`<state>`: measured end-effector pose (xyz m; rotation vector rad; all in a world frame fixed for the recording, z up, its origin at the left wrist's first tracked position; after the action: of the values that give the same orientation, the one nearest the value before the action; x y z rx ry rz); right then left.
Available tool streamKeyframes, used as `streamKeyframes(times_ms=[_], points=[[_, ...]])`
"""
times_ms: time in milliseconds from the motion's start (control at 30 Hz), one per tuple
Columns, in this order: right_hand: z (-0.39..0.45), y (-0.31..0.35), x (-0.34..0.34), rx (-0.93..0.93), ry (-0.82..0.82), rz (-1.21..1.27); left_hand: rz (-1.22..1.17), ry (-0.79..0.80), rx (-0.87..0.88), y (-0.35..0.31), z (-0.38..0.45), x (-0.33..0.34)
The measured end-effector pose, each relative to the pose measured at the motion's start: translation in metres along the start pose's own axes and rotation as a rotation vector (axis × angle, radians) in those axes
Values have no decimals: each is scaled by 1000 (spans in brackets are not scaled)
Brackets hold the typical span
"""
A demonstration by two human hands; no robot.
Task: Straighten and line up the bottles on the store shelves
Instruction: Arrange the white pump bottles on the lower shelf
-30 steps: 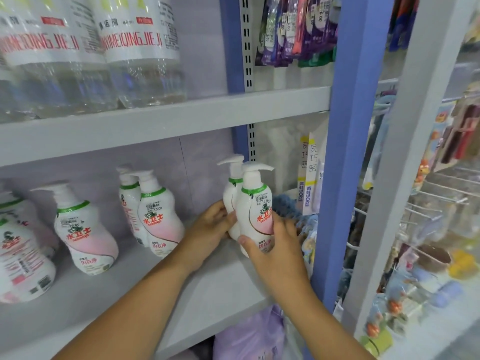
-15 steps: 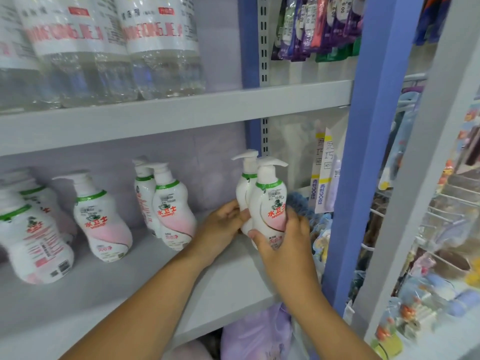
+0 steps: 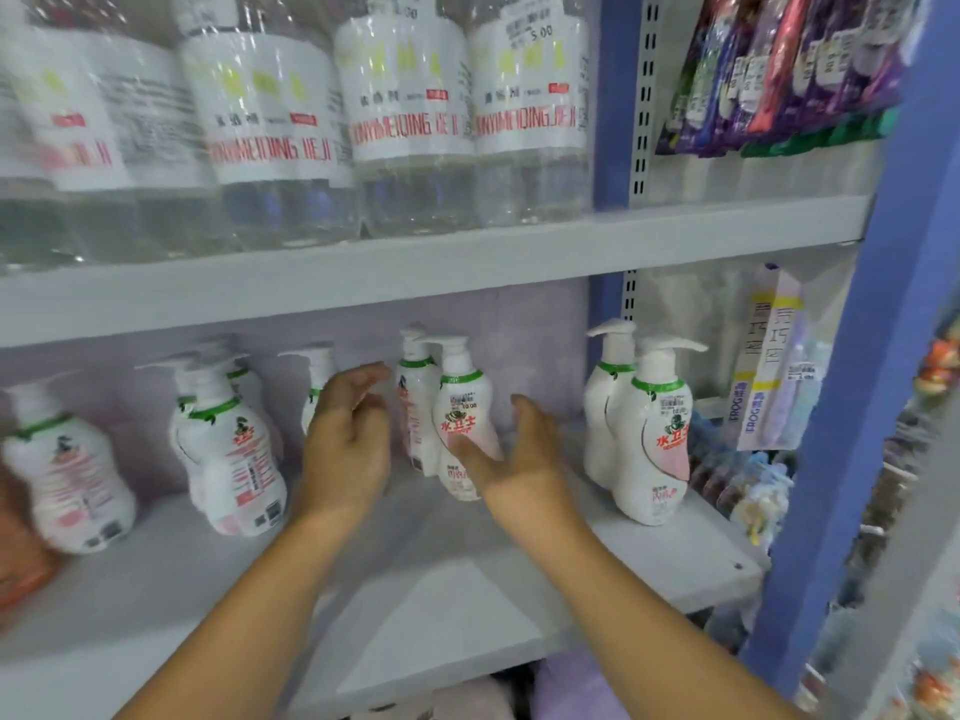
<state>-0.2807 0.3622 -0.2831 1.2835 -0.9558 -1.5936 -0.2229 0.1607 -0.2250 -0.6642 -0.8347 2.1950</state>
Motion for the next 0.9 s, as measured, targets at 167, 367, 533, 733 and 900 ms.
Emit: streamKeyframes(times_ms=[167, 367, 533, 733, 900], points=[[22, -1, 32, 73, -83, -84, -185, 143, -265, 29, 13, 50], [12, -4, 15, 96, -92, -175, -51, 148, -322, 55, 32, 68], [-40, -18, -43, 55, -122, -58, 117, 188, -240, 58, 33, 76], [-66, -25, -96, -89, -401, -327, -71, 419, -234, 48, 15, 118], [-76, -30, -100, -170, -478, -342, -339, 645, -233, 29, -13, 158]])
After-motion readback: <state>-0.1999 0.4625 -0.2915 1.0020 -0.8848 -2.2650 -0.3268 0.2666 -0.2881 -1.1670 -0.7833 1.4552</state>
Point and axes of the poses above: each hand's wrist, its own z-axis towards the middle knuckle, its own x-axis out of the palm, y = z × x, the point moved 10 cm from there along z, towards the middle knuckle, and after that the axes turned 9 degrees about x, right-handed, at the moved point
